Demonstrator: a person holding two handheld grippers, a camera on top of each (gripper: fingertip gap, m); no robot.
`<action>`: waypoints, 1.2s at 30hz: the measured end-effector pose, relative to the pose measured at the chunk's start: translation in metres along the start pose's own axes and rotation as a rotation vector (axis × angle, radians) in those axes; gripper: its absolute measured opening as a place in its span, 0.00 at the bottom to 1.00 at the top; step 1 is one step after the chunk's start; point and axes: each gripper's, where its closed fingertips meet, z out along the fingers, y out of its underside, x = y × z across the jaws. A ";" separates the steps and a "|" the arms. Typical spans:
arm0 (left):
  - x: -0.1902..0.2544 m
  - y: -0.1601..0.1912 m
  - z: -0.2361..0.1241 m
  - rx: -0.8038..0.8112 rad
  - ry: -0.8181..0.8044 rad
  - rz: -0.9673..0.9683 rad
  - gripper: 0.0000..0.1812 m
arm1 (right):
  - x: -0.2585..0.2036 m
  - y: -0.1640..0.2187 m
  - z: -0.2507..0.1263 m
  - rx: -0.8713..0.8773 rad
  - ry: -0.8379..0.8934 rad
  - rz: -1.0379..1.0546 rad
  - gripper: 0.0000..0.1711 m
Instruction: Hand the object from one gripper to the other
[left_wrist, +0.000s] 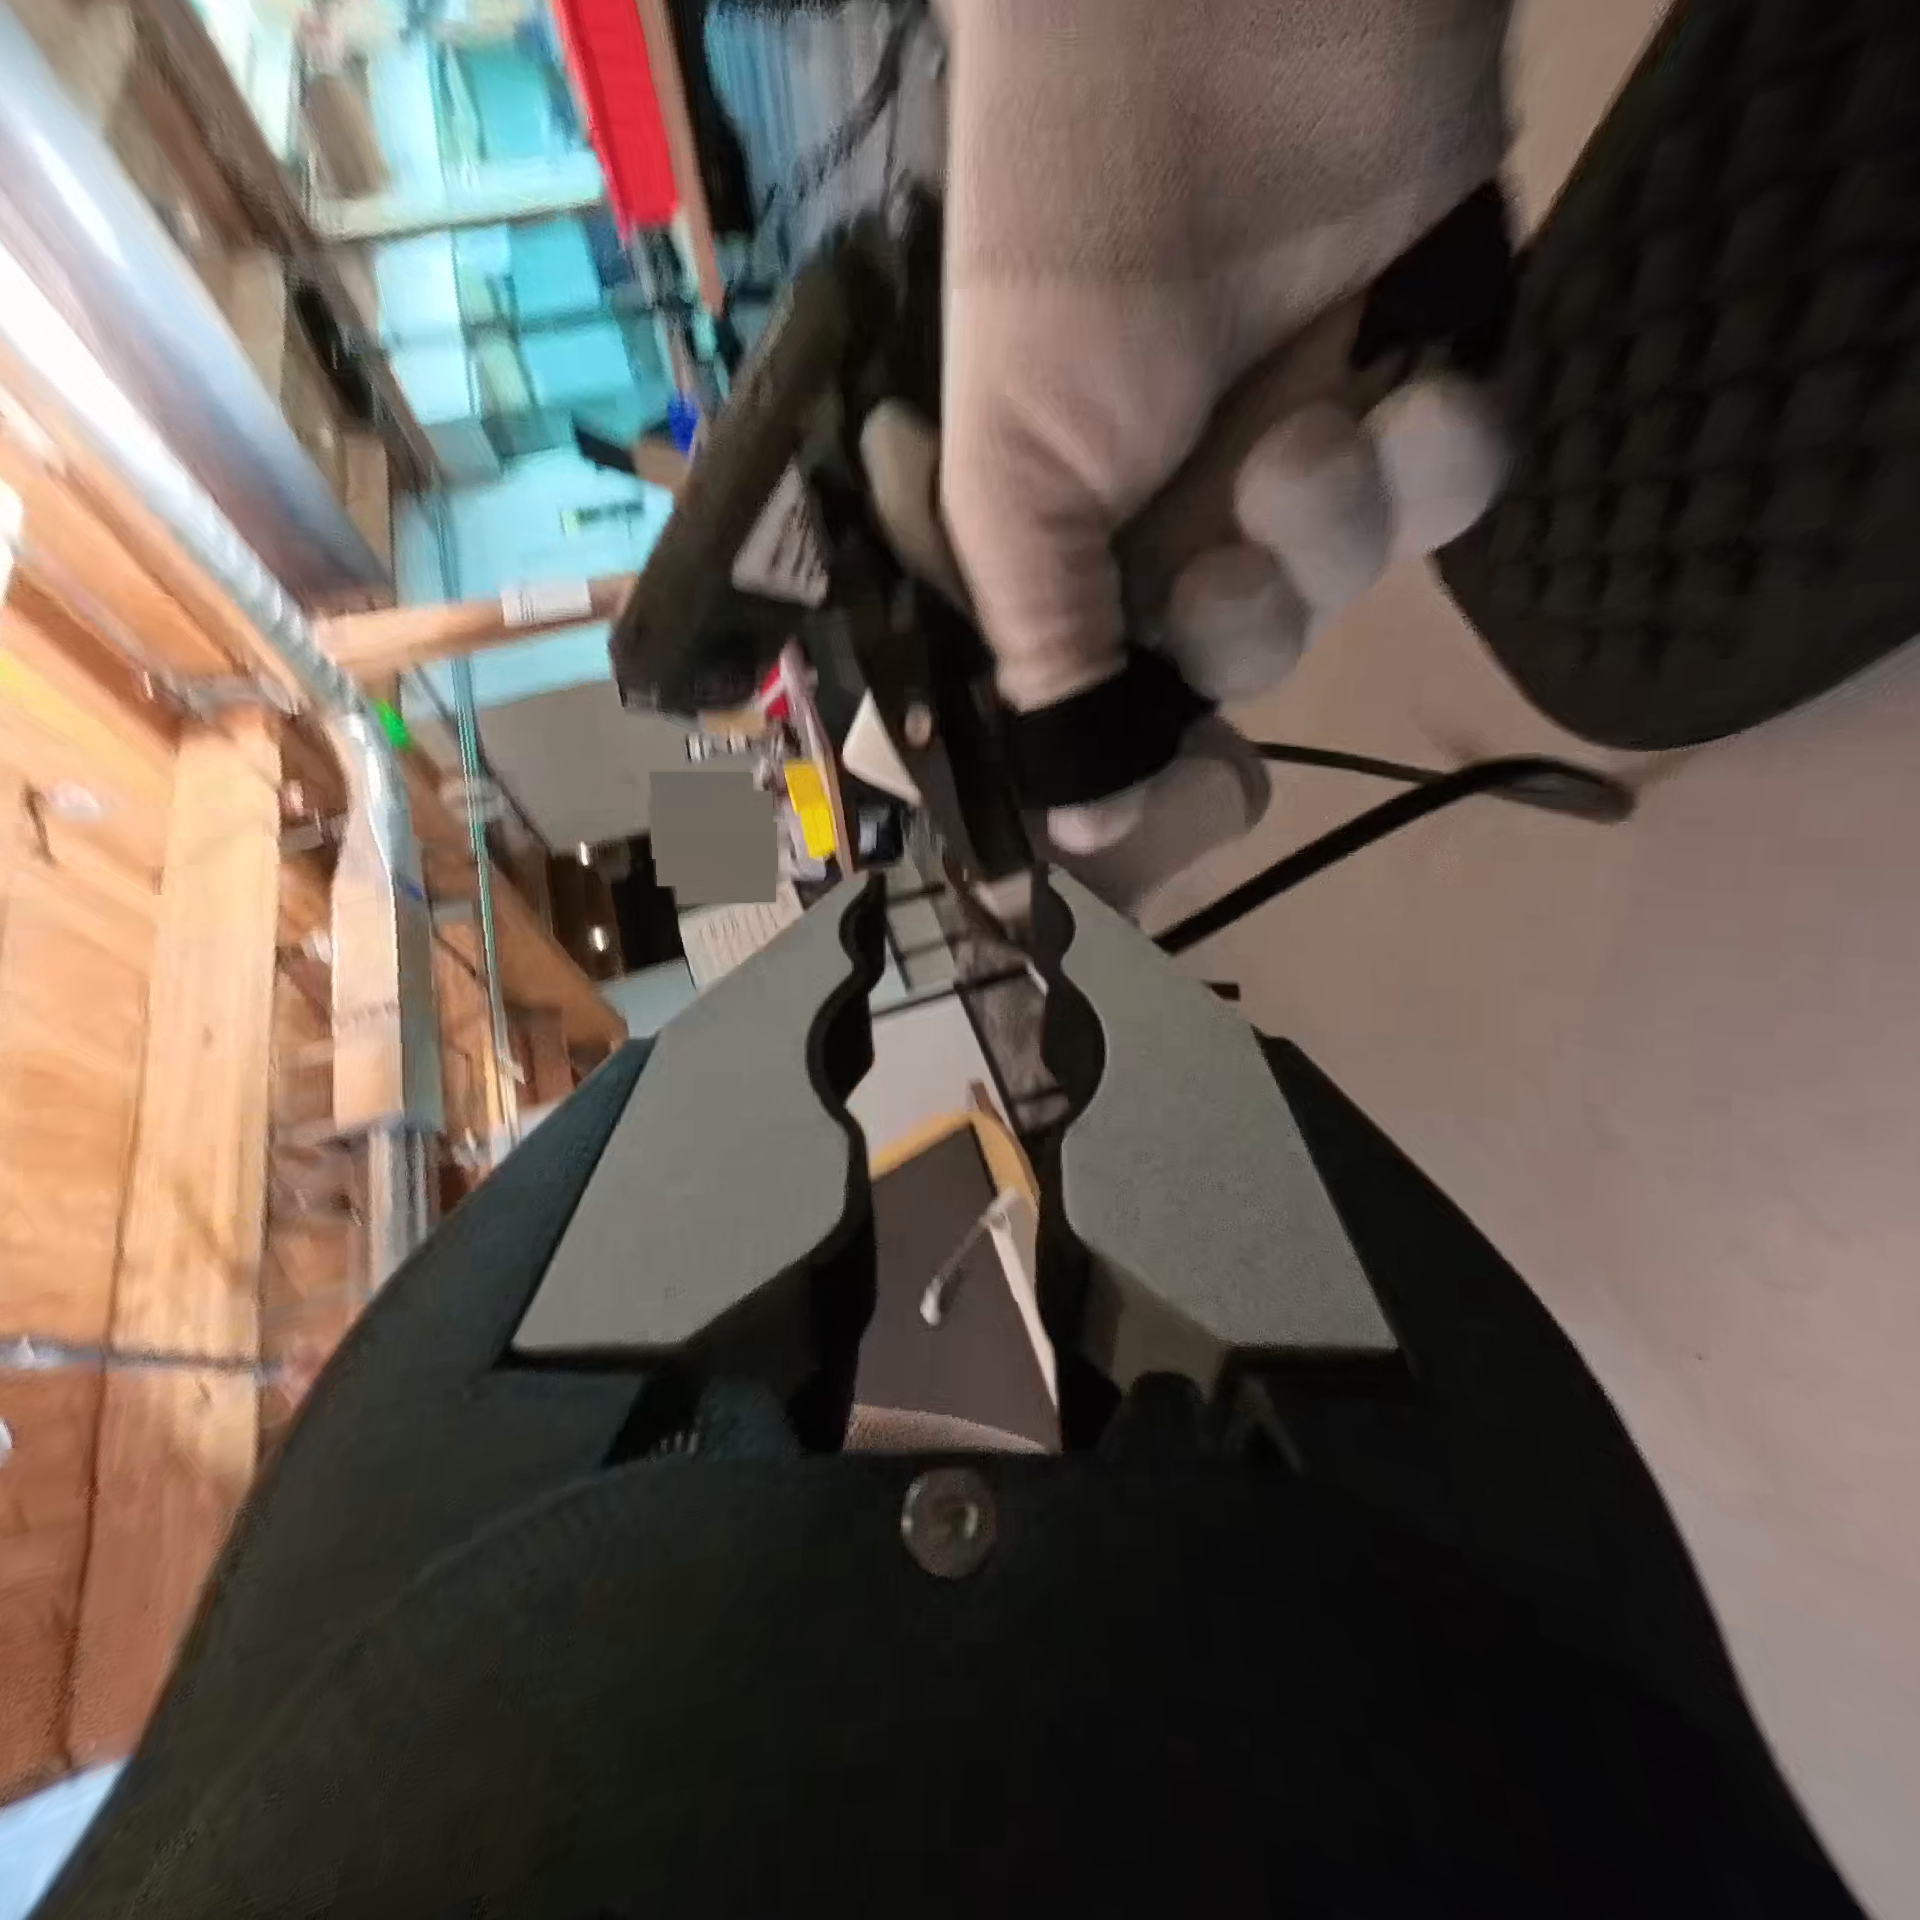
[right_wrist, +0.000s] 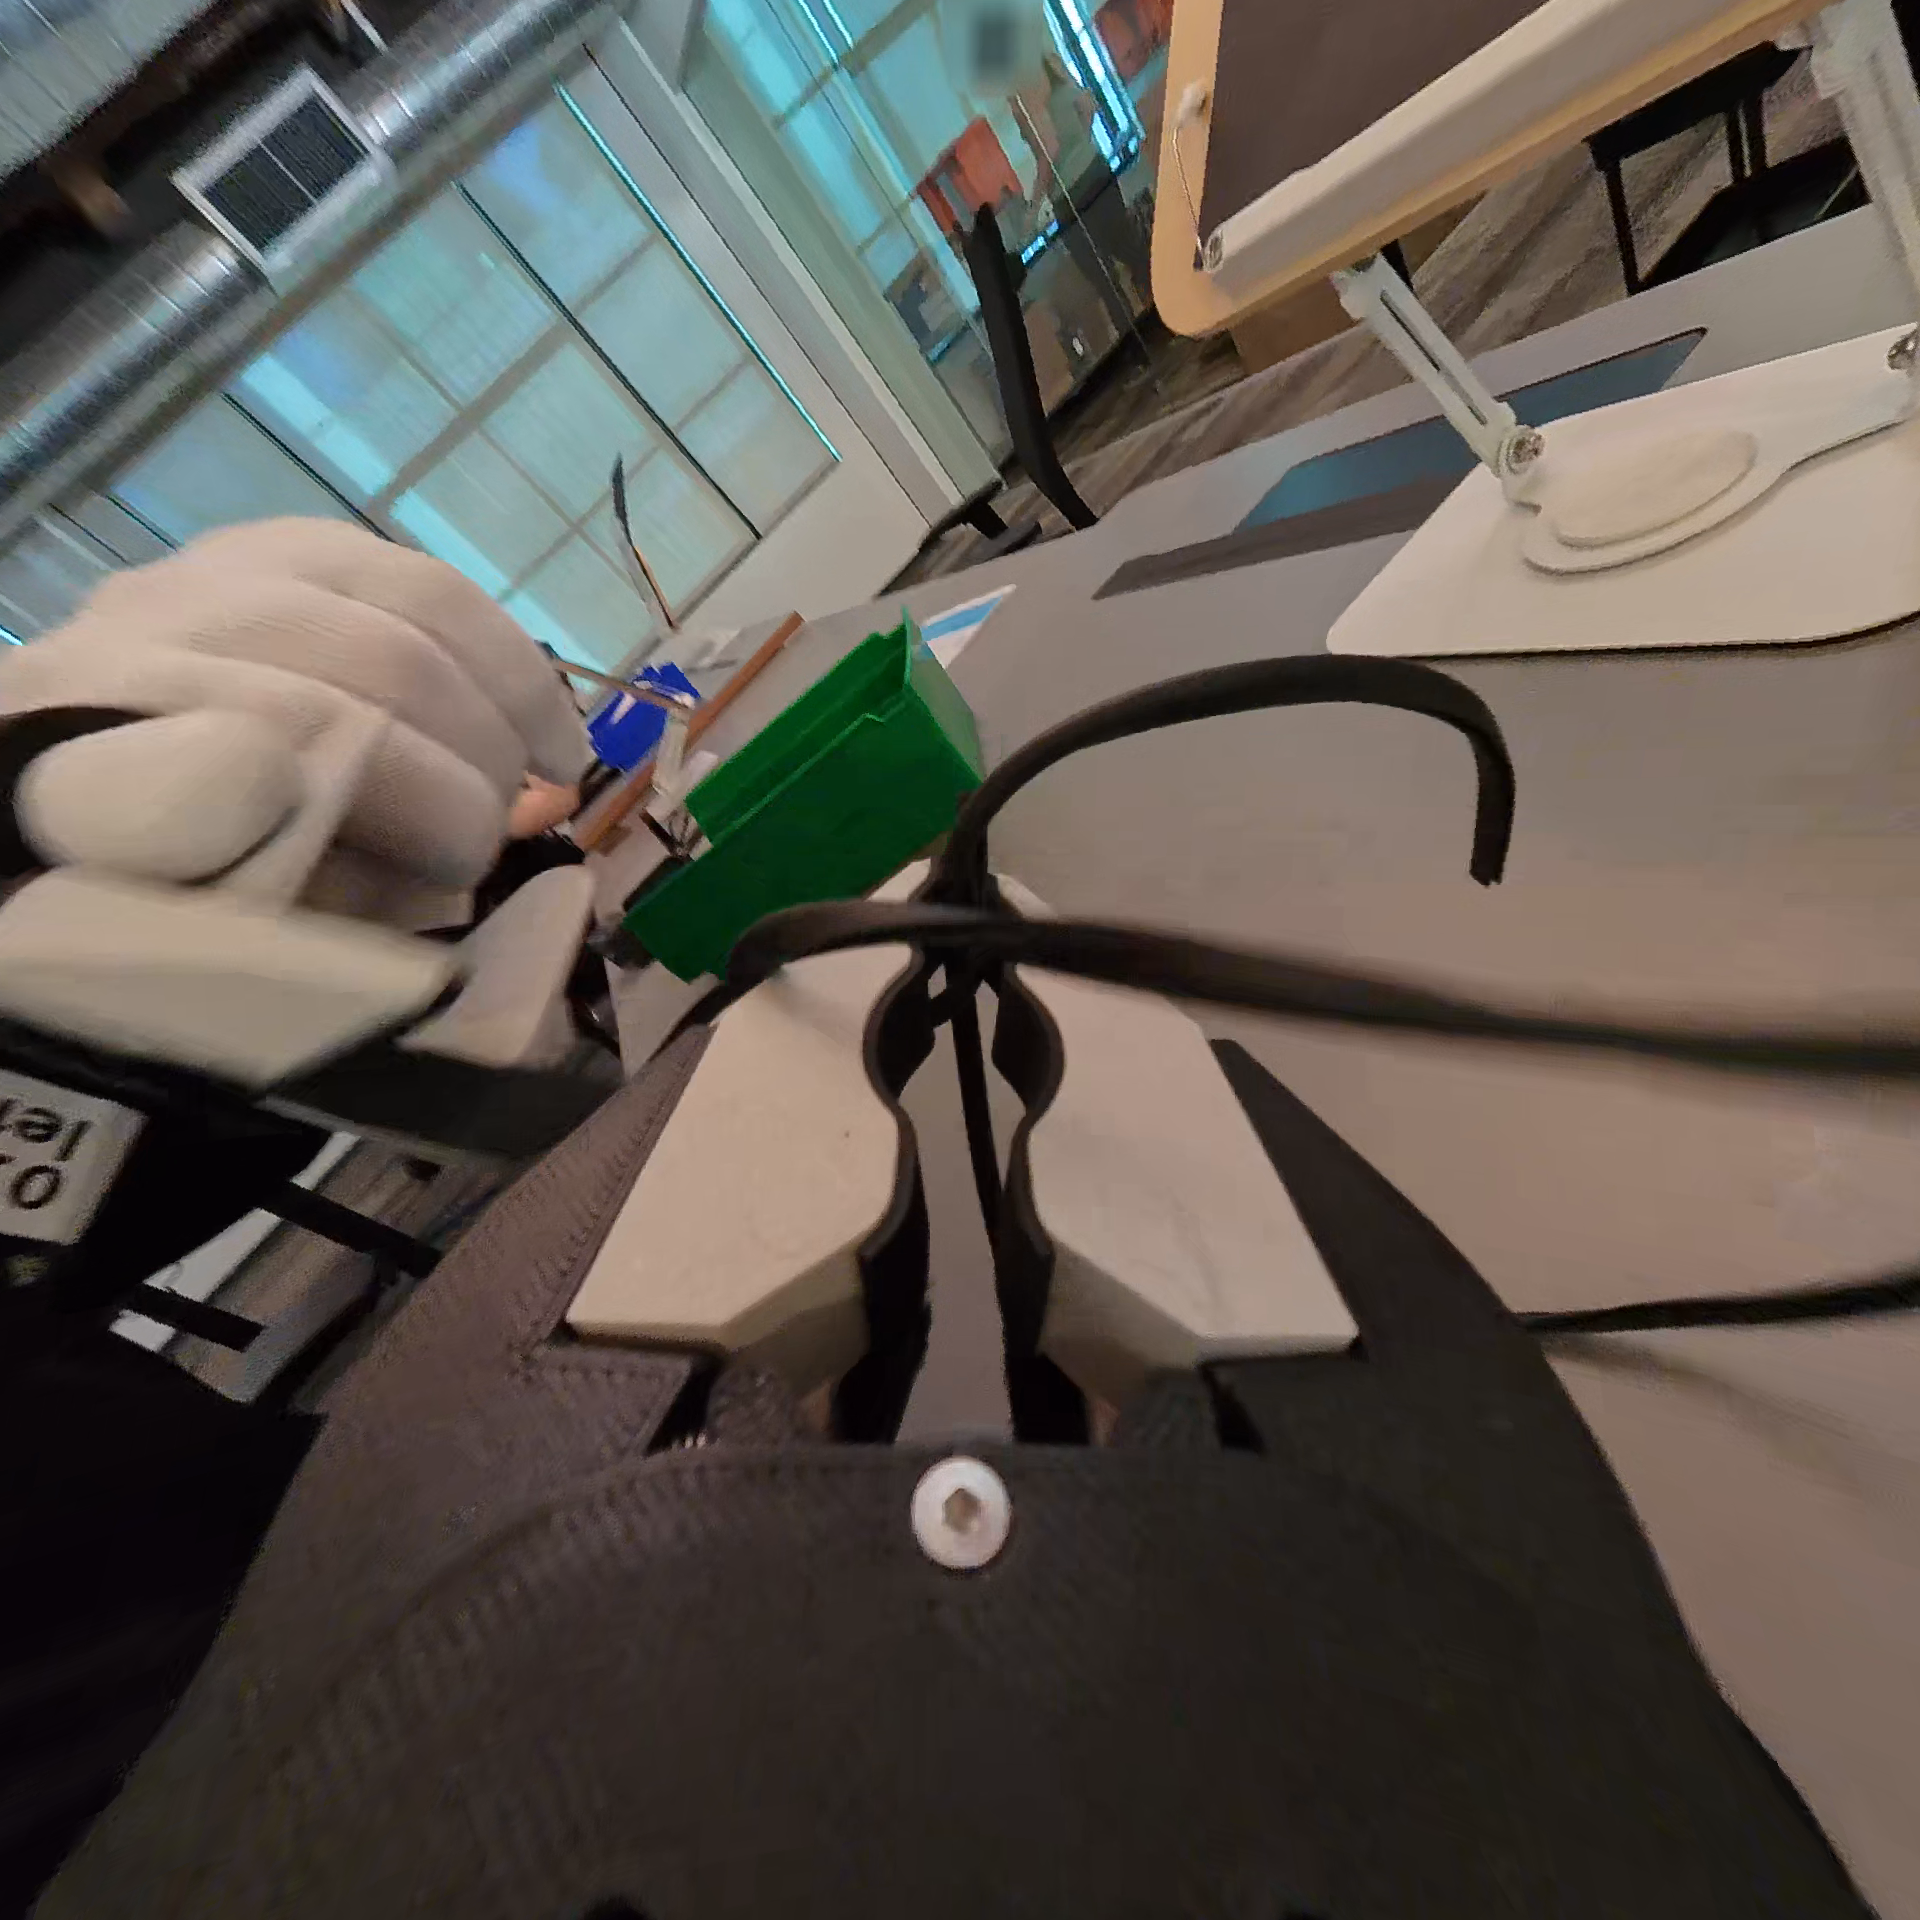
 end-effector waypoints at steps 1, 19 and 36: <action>-0.001 -0.007 -0.001 0.012 0.000 0.032 0.14 | 0.000 0.003 0.001 -0.015 0.007 -0.014 0.01; 0.046 0.005 0.000 0.020 0.486 -0.147 0.31 | -0.032 0.052 0.002 -0.377 -0.086 -0.234 0.01; 0.041 0.034 0.001 -0.029 0.354 -0.525 0.42 | -0.062 0.017 -0.014 -0.186 -0.290 -0.095 0.01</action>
